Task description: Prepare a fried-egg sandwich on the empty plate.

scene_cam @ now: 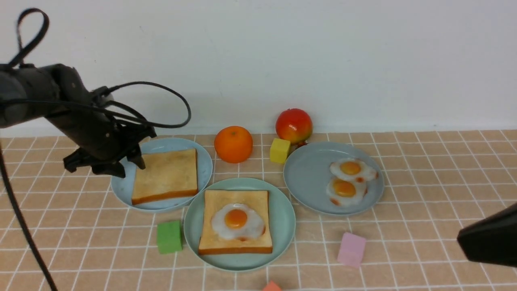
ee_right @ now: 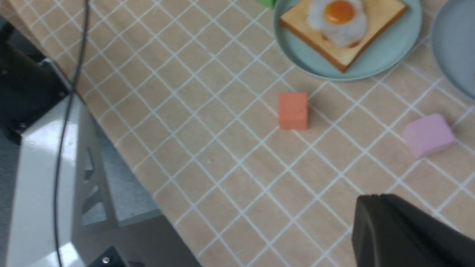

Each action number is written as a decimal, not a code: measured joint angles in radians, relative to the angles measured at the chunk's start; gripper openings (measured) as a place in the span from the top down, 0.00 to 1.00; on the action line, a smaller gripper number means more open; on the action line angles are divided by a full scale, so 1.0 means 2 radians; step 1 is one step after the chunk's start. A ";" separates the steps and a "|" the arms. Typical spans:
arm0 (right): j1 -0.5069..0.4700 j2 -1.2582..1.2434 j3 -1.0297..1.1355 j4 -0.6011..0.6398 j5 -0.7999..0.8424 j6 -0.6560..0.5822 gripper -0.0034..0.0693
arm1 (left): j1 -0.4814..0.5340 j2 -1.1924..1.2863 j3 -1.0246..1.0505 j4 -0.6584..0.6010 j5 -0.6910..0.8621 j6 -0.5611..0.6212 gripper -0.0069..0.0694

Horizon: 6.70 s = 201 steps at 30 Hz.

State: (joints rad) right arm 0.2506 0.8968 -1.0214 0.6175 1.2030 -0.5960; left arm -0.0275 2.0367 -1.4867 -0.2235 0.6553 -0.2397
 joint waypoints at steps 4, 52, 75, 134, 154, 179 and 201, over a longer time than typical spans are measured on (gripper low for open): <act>0.000 0.000 0.000 0.011 -0.001 0.000 0.96 | 0.000 0.030 -0.008 -0.014 -0.004 0.048 0.49; 0.000 0.000 0.000 0.034 -0.020 -0.001 0.89 | -0.138 -0.114 0.215 -0.249 -0.100 0.203 0.84; 0.000 -0.001 0.000 0.007 -0.033 -0.042 0.84 | -0.138 -0.131 0.147 -0.105 -0.016 0.163 0.52; 0.000 -0.394 0.363 -0.069 -0.417 0.194 0.95 | -0.138 -0.939 0.505 -0.044 0.029 0.016 0.93; 0.000 -0.394 0.363 -0.069 -0.417 0.194 0.93 | -0.046 -1.024 0.757 0.126 -0.132 0.004 0.92; 0.000 -0.394 0.363 -0.069 -0.417 0.194 0.90 | -0.005 -1.024 0.757 0.128 -0.136 0.009 0.90; -0.034 -0.415 0.379 -0.259 -0.386 0.259 0.87 | -0.006 -1.024 0.757 0.128 -0.136 0.010 0.88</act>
State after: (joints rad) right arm 0.1819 0.0670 -0.2635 0.1000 0.4306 -0.0773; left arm -0.0396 -0.0108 0.0281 0.0321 0.3835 -0.2197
